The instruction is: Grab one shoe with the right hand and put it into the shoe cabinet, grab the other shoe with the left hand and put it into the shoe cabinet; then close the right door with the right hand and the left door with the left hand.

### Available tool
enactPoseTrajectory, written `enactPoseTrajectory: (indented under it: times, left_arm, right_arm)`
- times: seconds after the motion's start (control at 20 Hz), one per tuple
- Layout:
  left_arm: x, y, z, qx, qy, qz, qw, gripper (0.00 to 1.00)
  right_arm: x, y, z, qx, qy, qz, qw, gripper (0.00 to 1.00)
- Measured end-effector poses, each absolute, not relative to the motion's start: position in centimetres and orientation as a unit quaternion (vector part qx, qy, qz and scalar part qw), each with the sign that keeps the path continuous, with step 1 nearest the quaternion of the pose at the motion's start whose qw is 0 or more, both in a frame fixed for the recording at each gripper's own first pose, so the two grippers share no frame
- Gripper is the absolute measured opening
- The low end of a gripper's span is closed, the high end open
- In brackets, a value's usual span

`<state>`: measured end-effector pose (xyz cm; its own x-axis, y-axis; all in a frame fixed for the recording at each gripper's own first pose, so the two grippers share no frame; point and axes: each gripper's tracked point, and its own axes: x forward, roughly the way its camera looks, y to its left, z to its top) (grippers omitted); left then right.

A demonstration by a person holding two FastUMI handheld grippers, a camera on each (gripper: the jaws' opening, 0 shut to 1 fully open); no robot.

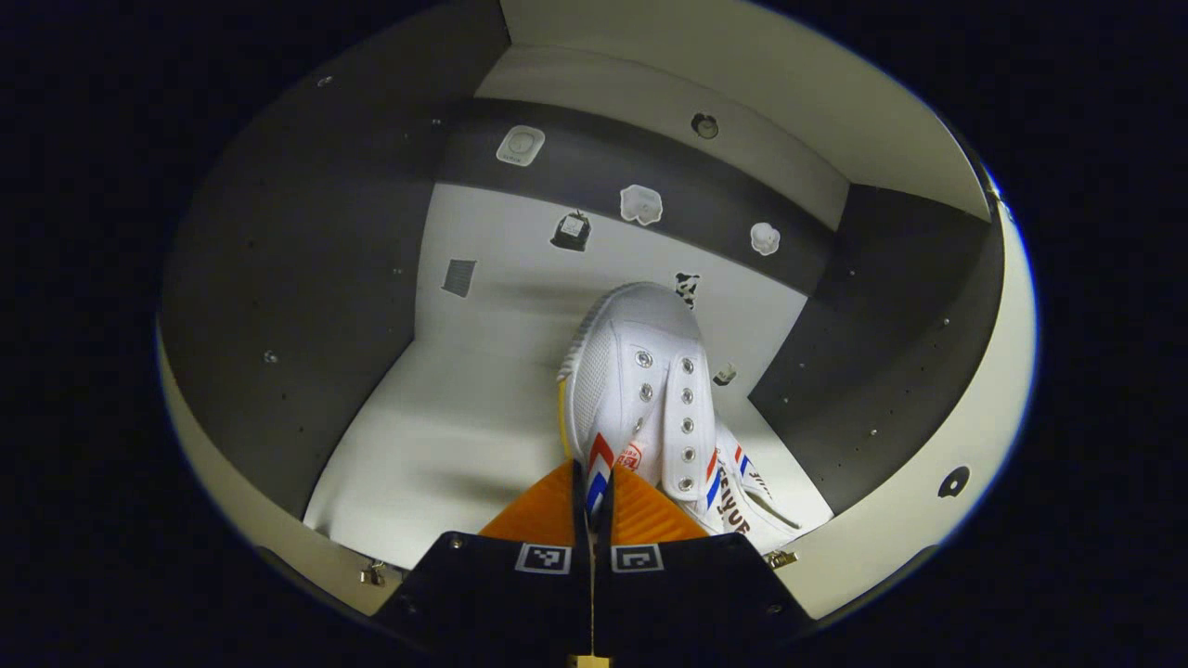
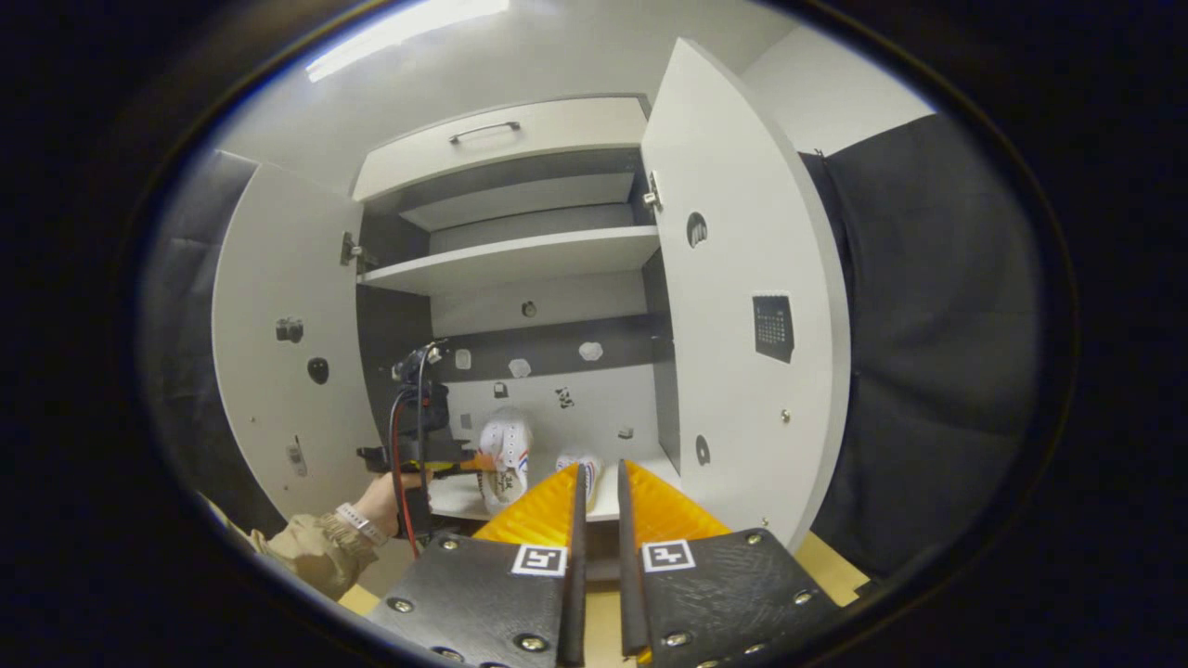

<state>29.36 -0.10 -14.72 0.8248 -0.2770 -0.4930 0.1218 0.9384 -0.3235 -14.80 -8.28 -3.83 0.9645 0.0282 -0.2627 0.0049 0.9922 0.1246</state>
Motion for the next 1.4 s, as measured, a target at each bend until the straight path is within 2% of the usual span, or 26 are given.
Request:
enactPoseTrajectory:
  times: [0.8,0.9,1.05,1.15,1.4]
  left_arm:
    - [31.0,0.2,-19.4,-0.116,0.321,-0.088,0.936,0.01]
    - [30.8,-0.1,-19.3,-0.111,0.324,-0.100,0.934,0.06]
    - [30.5,-0.3,-17.9,-0.088,0.306,-0.115,0.941,0.30]
    - [29.7,-0.1,-16.3,-0.077,0.288,-0.117,0.947,0.36]
    - [26.8,-0.7,-9.8,-0.069,0.205,-0.133,0.967,0.38]
  right_arm:
    - [-14.7,-9.0,-5.1,0.072,0.147,-0.001,0.986,0.17]
    - [-14.8,-8.9,-5.0,0.072,0.147,0.001,0.987,0.17]
    - [-15.3,-8.6,-4.6,0.075,0.142,0.007,0.987,0.17]
    - [-15.7,-8.5,-4.2,0.077,0.137,0.010,0.988,0.18]
    - [-17.5,-9.4,-2.7,0.067,0.114,0.004,0.991,0.17]
